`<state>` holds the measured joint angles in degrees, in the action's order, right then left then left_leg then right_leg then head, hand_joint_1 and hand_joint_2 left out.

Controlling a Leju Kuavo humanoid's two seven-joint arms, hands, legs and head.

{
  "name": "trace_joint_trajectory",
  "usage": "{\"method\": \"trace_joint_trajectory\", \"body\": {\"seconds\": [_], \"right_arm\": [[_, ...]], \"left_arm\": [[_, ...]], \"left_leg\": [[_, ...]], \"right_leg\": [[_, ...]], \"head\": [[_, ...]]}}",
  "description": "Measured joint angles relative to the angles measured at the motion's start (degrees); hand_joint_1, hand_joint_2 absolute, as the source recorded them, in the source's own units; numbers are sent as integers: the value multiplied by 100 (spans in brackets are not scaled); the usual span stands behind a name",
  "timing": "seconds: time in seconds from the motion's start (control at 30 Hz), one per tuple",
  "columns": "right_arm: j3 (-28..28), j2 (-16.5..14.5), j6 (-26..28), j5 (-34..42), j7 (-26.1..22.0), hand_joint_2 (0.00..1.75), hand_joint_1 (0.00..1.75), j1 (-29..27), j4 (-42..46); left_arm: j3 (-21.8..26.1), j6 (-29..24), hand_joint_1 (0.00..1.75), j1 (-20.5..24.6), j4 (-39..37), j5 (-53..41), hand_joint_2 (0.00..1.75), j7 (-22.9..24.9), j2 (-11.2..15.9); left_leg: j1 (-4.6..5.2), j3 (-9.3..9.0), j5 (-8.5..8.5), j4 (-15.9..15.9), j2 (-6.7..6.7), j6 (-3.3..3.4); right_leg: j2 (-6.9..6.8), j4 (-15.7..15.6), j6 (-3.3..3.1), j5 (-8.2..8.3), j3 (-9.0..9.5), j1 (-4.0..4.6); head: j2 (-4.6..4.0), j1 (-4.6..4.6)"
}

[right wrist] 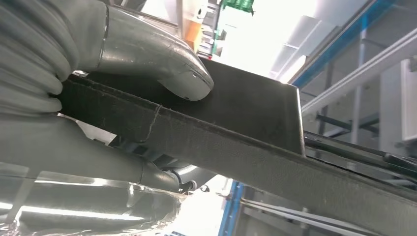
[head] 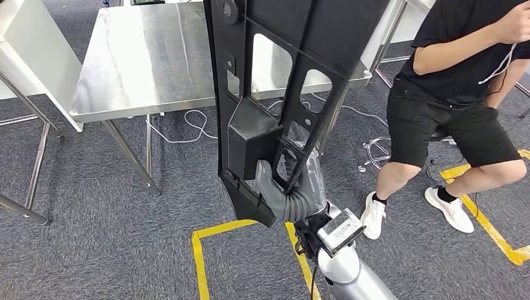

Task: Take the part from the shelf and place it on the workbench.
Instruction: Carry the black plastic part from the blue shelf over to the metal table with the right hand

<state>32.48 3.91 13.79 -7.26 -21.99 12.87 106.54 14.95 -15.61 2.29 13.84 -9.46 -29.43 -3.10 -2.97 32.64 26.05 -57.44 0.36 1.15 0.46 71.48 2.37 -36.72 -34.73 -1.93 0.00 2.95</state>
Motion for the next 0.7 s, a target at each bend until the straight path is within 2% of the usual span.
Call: {"method": "trace_joint_trajectory", "body": {"seconds": [0.03,0.07,0.1,0.13,0.17,0.2,0.23,0.3,0.33,0.4,0.47,0.5,0.53,0.57,0.6,0.63,0.67,0.7], "right_arm": [[1,5,0,0,2,175,175,-2,-1],[2,8,0,-1,3,175,175,-3,-1],[3,10,0,-1,3,175,175,-2,-1],[4,12,0,-1,3,175,175,-3,-4],[4,15,0,-2,3,175,175,2,-8],[8,18,-2,-3,10,175,175,9,-11],[12,21,-3,-4,22,175,175,16,-14],[22,17,-6,-9,48,175,175,36,-13],[24,14,-5,-12,54,175,175,40,-10],[25,3,-2,-19,57,175,175,44,-8],[26,-1,-2,-21,66,175,175,36,-9],[27,0,-3,-21,72,175,175,26,-9],[28,2,-6,-20,79,175,175,17,-10],[29,3,-10,-14,83,175,175,11,-10],[30,3,-15,-5,83,175,175,9,-11],[30,3,-20,4,83,175,175,9,-11],[30,3,-22,12,82,175,175,9,-13],[30,4,-24,15,80,175,175,9,-13]], "left_arm": [[2,1,0,-4,0,0,175,-2,-5],[3,1,0,-8,-1,0,175,-3,-13],[3,2,0,-11,-1,0,175,-4,-20],[4,2,0,-13,-2,1,175,-4,-23],[6,2,0,-14,-3,1,175,-6,-21],[7,3,0,-13,-5,2,175,-9,-19],[8,3,0,-12,-6,2,175,-14,-14],[9,8,0,-8,-5,5,175,-28,-10],[9,18,0,-7,-5,9,175,-37,-9],[10,49,0,-4,-6,22,175,-58,-14],[20,67,0,-11,-7,39,175,-72,-14],[27,68,0,-18,-7,45,175,-73,-12],[35,68,0,-25,-7,49,175,-73,-9],[42,68,0,-29,-7,50,175,-73,-9],[51,68,0,-30,-7,51,175,-74,-9],[62,68,0,-28,-7,51,175,-74,-5],[74,67,0,-25,-8,51,175,-75,3],[85,66,0,-20,-8,51,175,-79,9]], "left_leg": [[6,-53,54,0,-16,-4],[5,-124,114,-1,-35,-17],[-1,-204,176,0,-52,-40],[-3,-275,239,3,-66,-72],[4,-343,302,4,-78,-111],[20,-389,351,14,-80,-152],[38,-419,380,22,-79,-190],[44,-438,377,15,-58,-245],[31,-387,354,-85,-49,-260],[15,-79,409,-603,-38,-273],[34,402,707,-1341,-38,-265],[50,614,856,-1600,-39,-255],[68,756,900,-1701,-40,-232],[92,805,800,-1612,-41,-193],[120,746,567,-1328,-43,-138],[158,619,278,-927,-45,-59],[199,504,87,-589,-42,17],[237,418,5,-343,-49,72]], "right_leg": [[-1,40,15,-79,-158,5],[-5,-117,54,-45,-215,6],[-16,-434,117,131,-189,-1],[-50,-778,201,447,-122,-10],[-98,-1071,240,748,-67,-3],[-131,-1252,212,985,-16,12],[-151,-1312,141,1137,-2,21],[-113,-1321,-31,1174,27,25],[-95,-1328,-72,1182,45,11],[-72,-1350,-145,1155,110,18],[-60,-1357,-232,1102,154,66],[-51,-1357,-270,1076,177,98],[-42,-1357,-306,1051,206,133],[-31,-1357,-337,1029,238,168],[-20,-1358,-358,1007,274,200],[-10,-1361,-371,984,307,223],[-2,-1364,-372,963,333,249],[9,-1367,-361,944,344,261]], "head": [[0,4],[0,9],[0,13],[0,21],[0,30],[0,32],[0,30],[0,13],[0,8],[0,0],[0,-2],[0,-1],[0,-1],[0,-1],[0,-1],[0,0],[0,7],[0,10]]}}
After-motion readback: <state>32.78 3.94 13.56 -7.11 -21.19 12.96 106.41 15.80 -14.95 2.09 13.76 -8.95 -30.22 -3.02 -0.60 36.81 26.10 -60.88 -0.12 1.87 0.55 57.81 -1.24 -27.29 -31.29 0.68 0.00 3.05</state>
